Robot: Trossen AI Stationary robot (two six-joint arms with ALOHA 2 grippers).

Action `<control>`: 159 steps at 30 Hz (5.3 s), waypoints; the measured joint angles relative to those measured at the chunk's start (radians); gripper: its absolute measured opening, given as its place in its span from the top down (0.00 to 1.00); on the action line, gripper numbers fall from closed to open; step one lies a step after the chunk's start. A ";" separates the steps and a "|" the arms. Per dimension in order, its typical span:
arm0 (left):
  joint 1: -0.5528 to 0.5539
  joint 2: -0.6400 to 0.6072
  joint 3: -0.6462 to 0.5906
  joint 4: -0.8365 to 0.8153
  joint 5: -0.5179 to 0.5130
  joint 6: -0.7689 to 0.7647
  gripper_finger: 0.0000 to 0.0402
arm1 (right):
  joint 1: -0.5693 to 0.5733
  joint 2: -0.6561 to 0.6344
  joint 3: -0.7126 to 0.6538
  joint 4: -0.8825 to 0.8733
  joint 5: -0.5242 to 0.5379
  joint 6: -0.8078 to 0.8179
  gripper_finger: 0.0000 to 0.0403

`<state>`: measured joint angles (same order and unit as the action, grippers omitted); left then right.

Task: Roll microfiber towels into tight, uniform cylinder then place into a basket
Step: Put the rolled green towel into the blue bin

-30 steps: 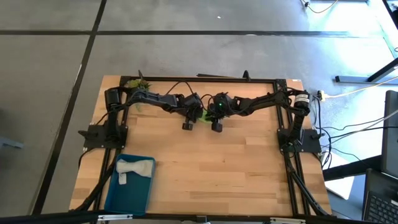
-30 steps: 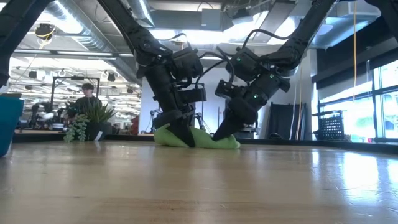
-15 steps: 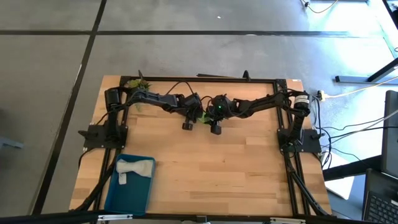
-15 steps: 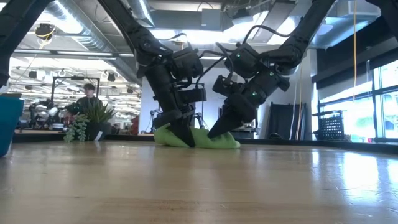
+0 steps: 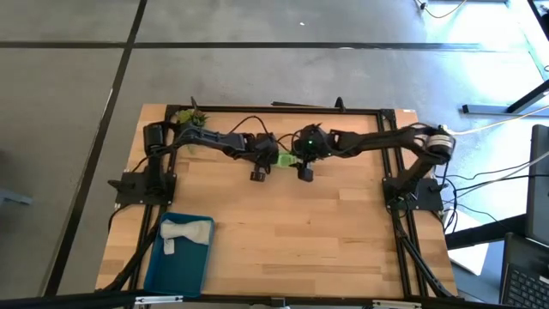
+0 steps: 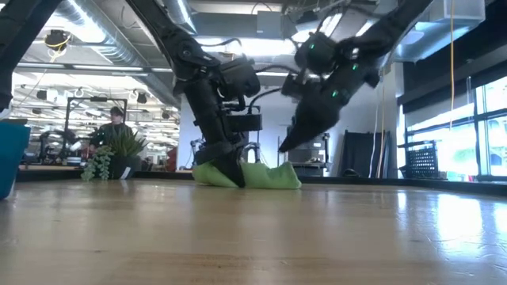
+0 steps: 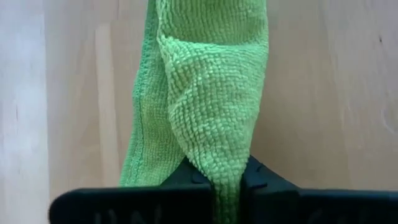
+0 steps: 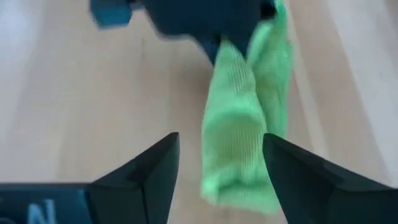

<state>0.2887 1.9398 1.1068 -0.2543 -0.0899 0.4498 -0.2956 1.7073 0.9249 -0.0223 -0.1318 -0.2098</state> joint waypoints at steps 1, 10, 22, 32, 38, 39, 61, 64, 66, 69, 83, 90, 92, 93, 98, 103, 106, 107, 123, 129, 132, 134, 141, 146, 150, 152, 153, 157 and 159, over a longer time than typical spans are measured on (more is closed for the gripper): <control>-0.003 -0.011 -0.001 -0.013 -0.009 -0.003 0.99 | 0.000 -0.027 0.000 -0.032 0.000 0.002 0.43; -0.035 -0.139 -0.004 -0.146 -0.065 -0.028 0.99 | 0.022 -0.216 0.001 -0.261 0.009 0.075 0.43; -0.128 -0.334 -0.003 -0.268 -0.168 -0.092 0.99 | 0.100 -0.332 0.000 -0.318 0.034 0.049 0.43; -0.264 -0.525 -0.001 -0.503 -0.295 -0.252 0.99 | 0.123 -0.338 0.000 -0.339 0.062 0.050 0.43; -0.410 -0.623 -0.001 -0.711 -0.364 -0.481 0.99 | 0.123 -0.338 -0.001 -0.334 0.061 0.050 0.43; -0.437 -0.638 -0.001 -0.751 -0.372 -0.526 0.99 | 0.123 -0.338 -0.001 -0.334 0.062 0.050 0.43; -1.167 -0.656 -0.001 -0.962 -0.356 -1.401 0.99 | 0.192 -0.338 -0.001 -0.304 0.052 0.047 0.43; -1.250 -0.618 -0.001 -0.962 -0.357 -1.500 0.99 | 0.208 -0.338 -0.001 -0.266 0.052 0.047 0.43; -1.298 -0.584 -0.001 -0.961 -0.356 -1.547 0.99 | 0.215 -0.338 -0.001 -0.232 0.052 0.045 0.43; -1.359 -0.529 -0.001 -0.960 -0.345 -1.606 0.99 | 0.215 -0.338 -0.001 -0.190 0.049 0.039 0.43; -1.531 -0.325 0.000 -0.906 -0.238 -1.756 0.99 | 0.215 -0.338 -0.001 -0.183 0.049 0.022 0.43; -1.542 -0.260 0.000 -0.889 -0.231 -1.747 0.99 | 0.215 -0.338 -0.001 -0.171 0.049 0.022 0.43; -1.542 -0.240 0.000 -0.864 -0.226 -1.723 0.99 | 0.215 -0.338 -0.001 -0.170 0.049 0.022 0.43; -1.542 -0.229 0.000 -0.847 -0.218 -1.706 0.99 | 0.215 -0.338 -0.001 -0.170 0.049 0.022 0.43; -1.542 -0.175 0.000 -0.812 -0.181 -1.695 0.99 | 0.215 -0.338 -0.001 -0.168 0.049 0.022 0.43; -1.542 -0.129 0.000 -0.796 -0.181 -1.676 0.99 | 0.215 -0.338 -0.001 -0.168 0.049 0.020 0.43; -1.542 -0.113 0.000 -0.797 -0.184 -1.670 0.99 | 0.215 -0.338 -0.001 -0.168 0.043 0.019 0.43; -1.542 -0.111 0.000 -0.797 -0.186 -1.670 0.99 | 0.215 -0.338 -0.001 -0.169 0.035 0.018 0.43; -1.537 -0.107 0.000 -0.798 -0.189 -1.679 0.97 | 0.215 -0.338 -0.001 -0.192 -0.079 -0.019 0.43; -1.537 -0.107 0.000 -0.798 -0.188 -1.679 0.96 | 0.215 -0.338 -0.001 -0.192 -0.080 0.053 0.43; -1.537 -0.107 0.000 -0.798 -0.188 -1.679 0.96 | 0.215 -0.338 -0.001 -0.191 -0.080 0.072 0.43; -1.537 -0.107 0.000 -0.797 -0.188 -1.679 0.96 | 0.215 -0.338 -0.001 -0.191 -0.080 0.072 0.43; -1.537 -0.107 0.000 -0.797 -0.187 -1.680 0.96 | 0.215 -0.338 -0.001 -0.191 -0.080 0.071 0.43; -1.537 -0.107 -0.001 -0.794 -0.185 -1.680 0.96 | 0.215 -0.338 -0.001 -0.191 -0.080 0.071 0.43; -1.537 -0.107 -0.001 -0.794 -0.185 -1.680 0.96 | 0.215 -0.338 -0.001 -0.190 -0.080 0.071 0.43; -1.537 -0.107 -0.001 -0.791 -0.185 -1.679 0.96 | 0.215 -0.338 -0.001 -0.190 -0.080 0.071 0.43; -1.537 -0.107 -0.001 -0.790 -0.185 -1.679 0.96 | 0.215 -0.338 -0.001 -0.190 -0.080 0.071 0.43; -1.537 -0.107 -0.001 -0.789 -0.185 -1.704 0.96 | 0.215 -0.338 -0.001 -0.190 -0.080 0.071 0.43; -1.537 -0.107 -0.001 -0.783 -0.185 -1.705 0.96 | 0.215 -0.338 -0.001 -0.190 -0.080 0.071 0.43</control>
<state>-1.2484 1.8332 1.1061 -1.0376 -0.2746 -1.2556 -0.0811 1.3693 0.9241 -0.2127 -0.2115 -0.1390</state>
